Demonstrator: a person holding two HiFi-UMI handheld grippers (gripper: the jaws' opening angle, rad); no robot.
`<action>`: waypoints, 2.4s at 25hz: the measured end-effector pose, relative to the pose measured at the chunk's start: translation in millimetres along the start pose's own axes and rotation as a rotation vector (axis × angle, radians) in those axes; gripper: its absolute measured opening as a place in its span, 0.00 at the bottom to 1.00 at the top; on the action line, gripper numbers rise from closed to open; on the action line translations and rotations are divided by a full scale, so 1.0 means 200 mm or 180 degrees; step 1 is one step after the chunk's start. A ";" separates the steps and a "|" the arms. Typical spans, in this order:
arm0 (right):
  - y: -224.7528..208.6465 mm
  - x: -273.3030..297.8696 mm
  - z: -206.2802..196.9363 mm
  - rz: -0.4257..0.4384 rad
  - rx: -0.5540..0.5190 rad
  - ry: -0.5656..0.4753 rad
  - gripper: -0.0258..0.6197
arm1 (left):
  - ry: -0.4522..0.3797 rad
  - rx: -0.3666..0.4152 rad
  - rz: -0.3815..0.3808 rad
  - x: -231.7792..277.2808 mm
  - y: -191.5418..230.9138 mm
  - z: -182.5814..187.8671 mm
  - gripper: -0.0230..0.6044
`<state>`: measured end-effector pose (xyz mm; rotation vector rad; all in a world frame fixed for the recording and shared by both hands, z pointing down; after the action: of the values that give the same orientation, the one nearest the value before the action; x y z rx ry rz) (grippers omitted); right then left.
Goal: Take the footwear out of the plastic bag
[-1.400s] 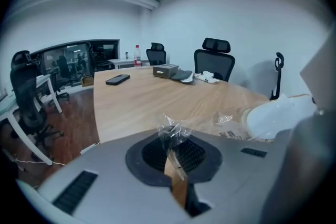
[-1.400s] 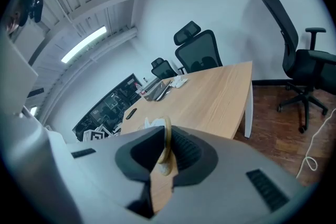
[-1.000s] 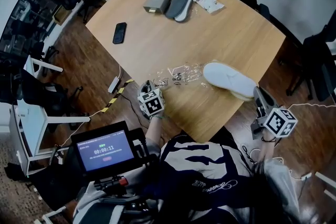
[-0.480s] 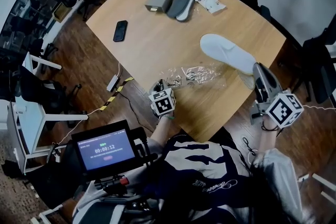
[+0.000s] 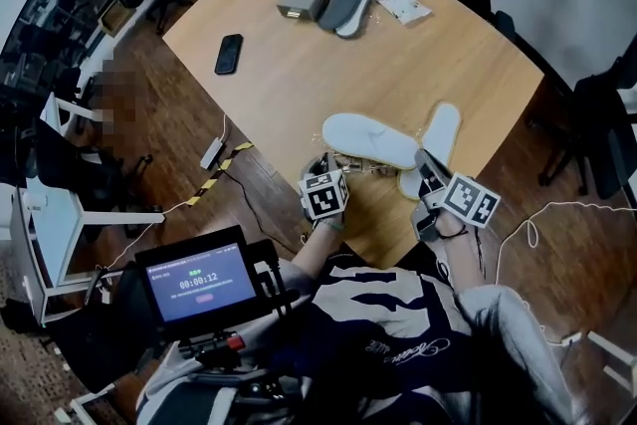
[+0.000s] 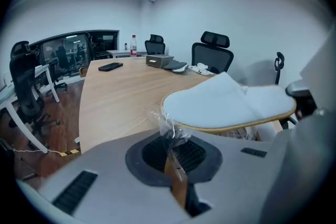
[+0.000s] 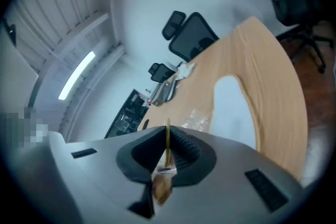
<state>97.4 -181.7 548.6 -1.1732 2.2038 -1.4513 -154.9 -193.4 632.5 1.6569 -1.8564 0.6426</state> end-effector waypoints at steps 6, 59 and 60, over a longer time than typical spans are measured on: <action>-0.30 -0.04 -0.13 -0.0711 -0.0163 0.0353 0.09 | 0.0052 0.0138 -0.0244 0.01 -0.01 -0.02 0.05; 0.61 -0.32 -0.60 -0.0049 -0.1404 0.0036 0.09 | -0.0706 -0.0541 -0.2791 -0.99 -0.05 -0.04 0.04; 0.62 -0.33 -0.60 -0.0003 -0.1430 0.0063 0.09 | -0.0765 -0.0555 -0.2728 -1.02 -0.04 -0.04 0.04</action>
<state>8.4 -31.8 484.4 -1.2871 2.6272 -0.9934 -130.1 -41.5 497.9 2.2215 -1.1010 -0.0819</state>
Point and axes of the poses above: the fingertips, and each gripper's own axes: x forward along the fingers, y to its left, z out of its top, the point moved 4 cm from there along -x, backward along the fingers, and after that the axes turned 10 degrees about z, right-handed, at the moved point
